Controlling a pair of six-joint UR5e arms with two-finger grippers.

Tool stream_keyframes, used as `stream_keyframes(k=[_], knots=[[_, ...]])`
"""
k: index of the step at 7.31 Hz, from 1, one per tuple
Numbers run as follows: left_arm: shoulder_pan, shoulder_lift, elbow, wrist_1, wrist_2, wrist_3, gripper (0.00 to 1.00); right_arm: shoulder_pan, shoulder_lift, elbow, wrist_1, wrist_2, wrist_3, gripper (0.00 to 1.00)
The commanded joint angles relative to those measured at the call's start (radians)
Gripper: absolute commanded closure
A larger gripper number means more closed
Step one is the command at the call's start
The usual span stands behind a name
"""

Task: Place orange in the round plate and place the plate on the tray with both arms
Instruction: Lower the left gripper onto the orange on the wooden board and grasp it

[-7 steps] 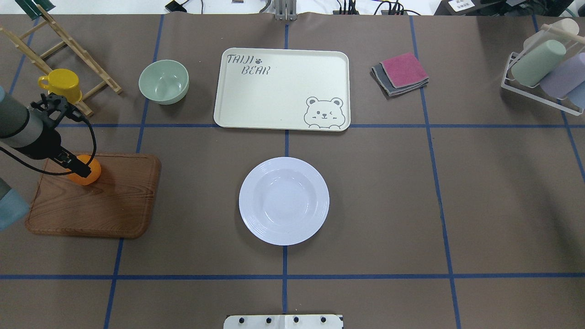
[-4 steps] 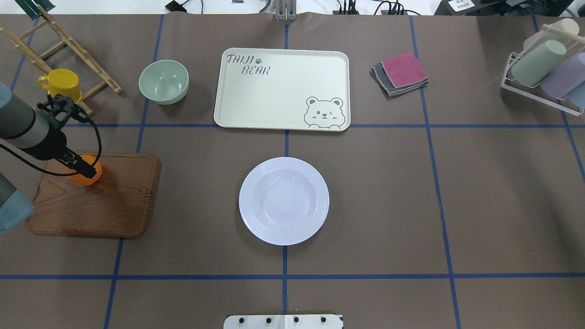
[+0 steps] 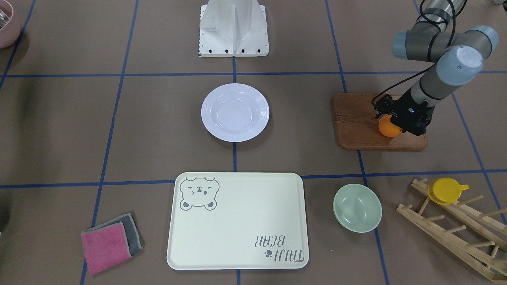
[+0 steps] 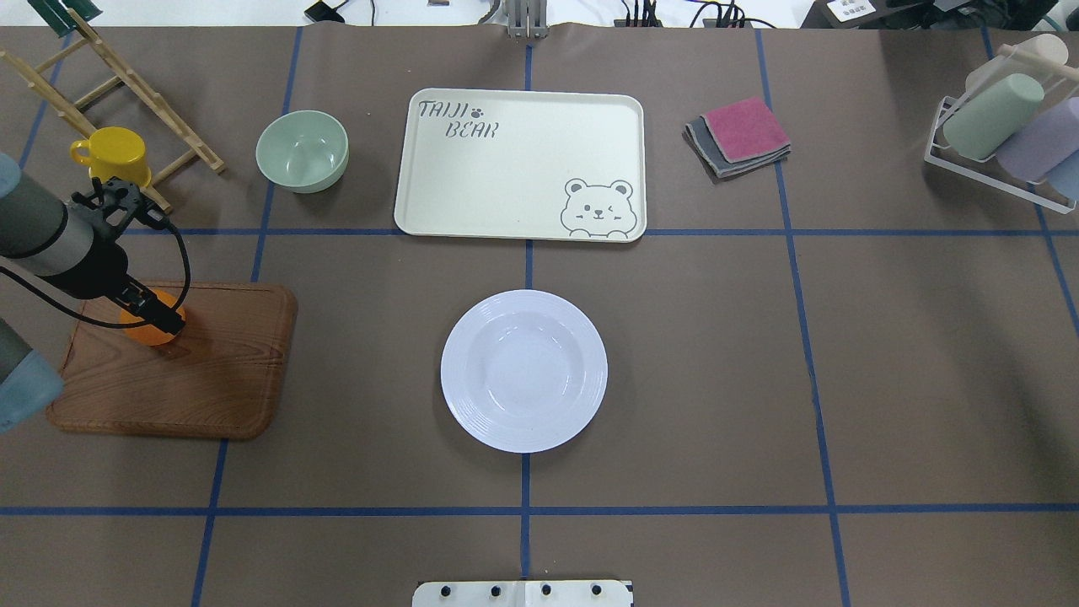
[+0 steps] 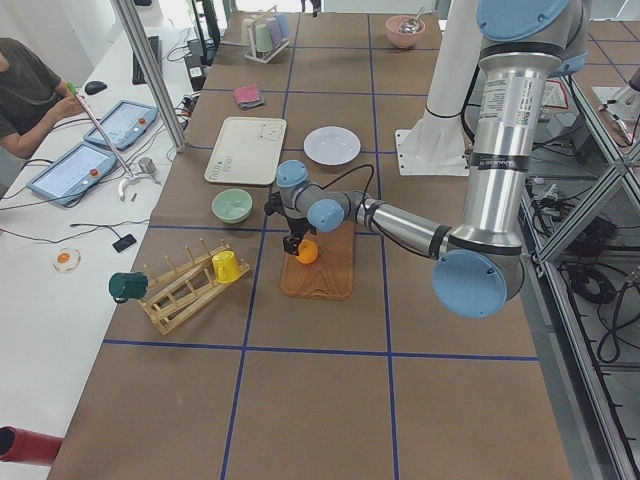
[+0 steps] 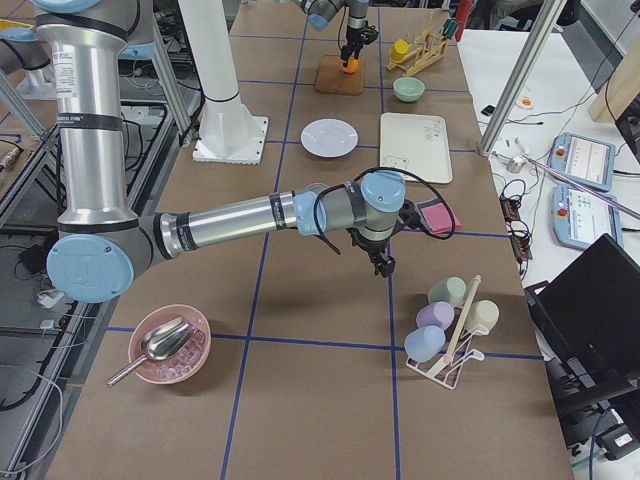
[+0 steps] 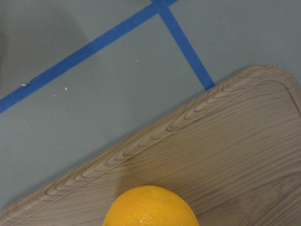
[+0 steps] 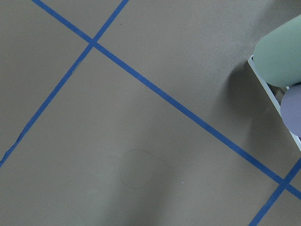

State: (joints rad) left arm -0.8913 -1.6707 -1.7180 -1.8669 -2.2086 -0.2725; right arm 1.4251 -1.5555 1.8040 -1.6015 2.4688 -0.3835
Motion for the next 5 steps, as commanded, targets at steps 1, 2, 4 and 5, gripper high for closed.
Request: stream_keyframes(k=[1, 2, 4, 5], knots=[[0.000, -0.001, 0.006, -0.002, 0.000, -0.001, 0.01, 0.000, 0.000, -0.002, 0.000, -0.001, 0.000, 0.00], [0.000, -0.001, 0.014, -0.002, 0.001, 0.001, 0.01, 0.000, 0.000, -0.003, 0.000, 0.001, 0.000, 0.00], [0.000, -0.001, 0.020, -0.002, 0.009, -0.002, 0.01, -0.002, 0.000, -0.003, 0.000, 0.002, 0.000, 0.00], [0.000, -0.001, 0.021, -0.002, 0.009, -0.001, 0.01, -0.002, 0.000, -0.003, 0.000, 0.002, 0.000, 0.00]])
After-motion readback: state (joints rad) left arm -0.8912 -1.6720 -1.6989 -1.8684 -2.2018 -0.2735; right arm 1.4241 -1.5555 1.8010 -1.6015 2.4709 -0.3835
